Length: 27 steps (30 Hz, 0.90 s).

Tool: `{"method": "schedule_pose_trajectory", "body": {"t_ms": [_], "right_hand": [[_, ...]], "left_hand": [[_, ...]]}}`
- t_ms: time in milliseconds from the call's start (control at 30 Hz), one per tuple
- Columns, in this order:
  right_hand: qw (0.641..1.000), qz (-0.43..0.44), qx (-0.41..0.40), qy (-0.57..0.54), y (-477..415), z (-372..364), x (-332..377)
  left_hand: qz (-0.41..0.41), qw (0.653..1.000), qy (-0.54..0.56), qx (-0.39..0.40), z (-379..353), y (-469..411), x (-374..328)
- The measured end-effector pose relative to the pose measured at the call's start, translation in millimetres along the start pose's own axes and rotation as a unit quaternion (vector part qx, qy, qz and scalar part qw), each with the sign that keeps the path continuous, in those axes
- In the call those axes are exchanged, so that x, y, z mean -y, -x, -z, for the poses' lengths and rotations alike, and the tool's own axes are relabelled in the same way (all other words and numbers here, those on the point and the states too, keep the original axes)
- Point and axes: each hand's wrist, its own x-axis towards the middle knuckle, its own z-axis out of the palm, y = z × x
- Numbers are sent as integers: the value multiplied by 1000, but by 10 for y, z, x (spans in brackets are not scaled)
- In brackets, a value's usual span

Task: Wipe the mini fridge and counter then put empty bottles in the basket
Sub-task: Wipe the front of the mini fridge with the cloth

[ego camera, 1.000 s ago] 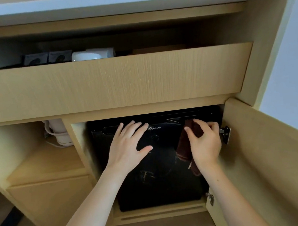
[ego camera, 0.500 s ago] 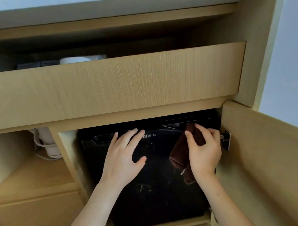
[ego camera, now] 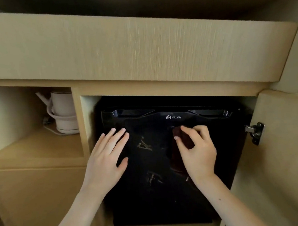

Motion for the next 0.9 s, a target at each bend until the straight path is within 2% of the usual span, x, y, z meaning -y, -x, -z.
{"method": "schedule_pose_trajectory", "body": {"t_ms": [133, 200, 367, 433, 533, 600, 667, 767, 833, 900], "right_hand": [[992, 100, 74, 28, 265, -115, 18], [991, 99, 87, 21, 300, -53, -71], [1000, 19, 9, 14, 100, -105, 29], [998, 53, 8, 18, 140, -195, 66], [978, 174, 101, 64, 490, -248, -38], [975, 168, 133, 64, 580, -180, -122], [986, 118, 110, 36, 459, -127, -103], [997, 65, 29, 13, 165, -172, 100], [996, 87, 26, 13, 155, -295, 217], [987, 145, 64, 33, 323, -393, 231]], "left_hand": [[-27, 999, -37, 14, -89, 115, 143], [-42, 998, -49, 8, -100, 123, 206], [-65, 997, -36, 6, -124, 107, 327], [-71, 997, -36, 5, -158, 112, 351], [-72, 997, -28, 5, -199, 122, 396], [-78, 997, -25, 11, -198, 112, 411], [-77, 997, -26, 10, -200, 114, 420], [-75, 997, -25, 12, -197, 118, 412], [-75, 997, -25, 13, -201, 116, 419], [-75, 997, -23, 9, -207, 126, 426]]}}
